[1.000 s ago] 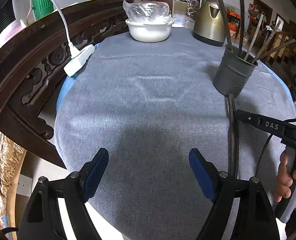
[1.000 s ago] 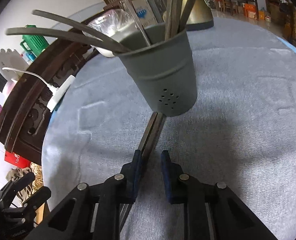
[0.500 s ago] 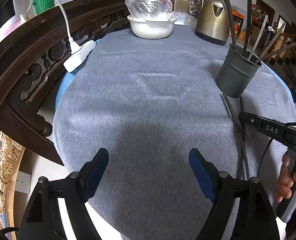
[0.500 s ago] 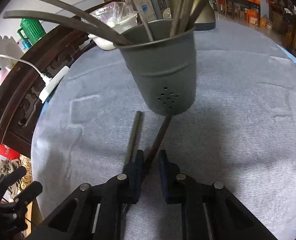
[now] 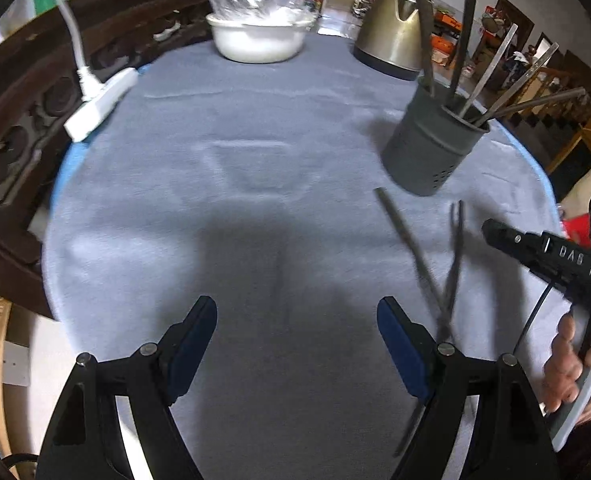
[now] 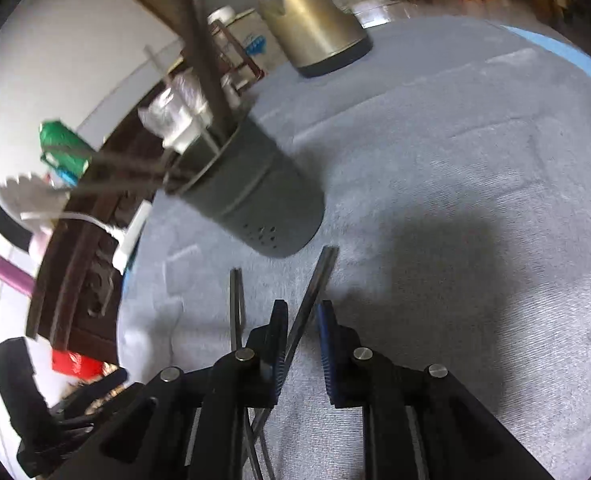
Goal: Organize utensils
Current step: 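Lower the right tool onto a chopstick beside the cup and close it, then lower the left tool onto the last dark chopstick and close it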
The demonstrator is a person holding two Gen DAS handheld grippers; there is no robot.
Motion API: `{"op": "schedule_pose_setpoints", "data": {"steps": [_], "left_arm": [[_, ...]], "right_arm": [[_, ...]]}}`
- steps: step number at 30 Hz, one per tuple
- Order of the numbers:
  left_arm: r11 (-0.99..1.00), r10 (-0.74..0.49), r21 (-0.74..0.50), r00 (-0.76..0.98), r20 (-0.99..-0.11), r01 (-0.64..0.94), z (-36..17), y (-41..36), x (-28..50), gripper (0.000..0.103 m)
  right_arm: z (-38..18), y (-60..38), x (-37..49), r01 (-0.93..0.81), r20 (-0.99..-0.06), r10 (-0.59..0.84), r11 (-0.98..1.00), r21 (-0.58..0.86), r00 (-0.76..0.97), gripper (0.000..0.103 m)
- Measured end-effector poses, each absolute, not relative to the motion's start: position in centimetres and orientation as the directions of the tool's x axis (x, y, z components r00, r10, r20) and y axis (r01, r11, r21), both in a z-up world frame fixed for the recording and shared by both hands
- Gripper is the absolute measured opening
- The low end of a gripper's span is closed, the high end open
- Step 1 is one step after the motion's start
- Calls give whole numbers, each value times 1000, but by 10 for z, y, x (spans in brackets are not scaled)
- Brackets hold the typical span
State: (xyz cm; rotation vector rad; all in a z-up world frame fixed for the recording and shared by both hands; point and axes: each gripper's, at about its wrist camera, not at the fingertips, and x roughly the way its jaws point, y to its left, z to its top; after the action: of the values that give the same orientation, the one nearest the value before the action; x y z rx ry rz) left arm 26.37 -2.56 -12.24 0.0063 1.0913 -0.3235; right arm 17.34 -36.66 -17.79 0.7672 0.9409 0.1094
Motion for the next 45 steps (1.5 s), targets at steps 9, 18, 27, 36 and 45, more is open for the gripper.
{"op": "schedule_pose_setpoints", "data": {"steps": [9,18,27,36,45], "left_arm": [[920,-367,-284,341,-865,270,-135,-72,311,65],[908,-379,-287,305,-874,305,-151,-104,331,58],[882,-405,-296,270,-873,368,-158,-105,343,15],[858,-417,-289,249,-874,424,-153,-81,359,14],[828,-446,-305,223,-867,470,-136,-56,366,47]], "right_arm": [[-179,-381,167,264,-680,395,711,652,617,19],[-183,-395,168,279,-679,393,698,659,620,19],[-177,-384,199,279,-706,419,710,647,571,19],[-189,-365,213,328,-746,422,707,626,515,19],[-191,-368,213,363,-764,411,702,613,496,19]]}}
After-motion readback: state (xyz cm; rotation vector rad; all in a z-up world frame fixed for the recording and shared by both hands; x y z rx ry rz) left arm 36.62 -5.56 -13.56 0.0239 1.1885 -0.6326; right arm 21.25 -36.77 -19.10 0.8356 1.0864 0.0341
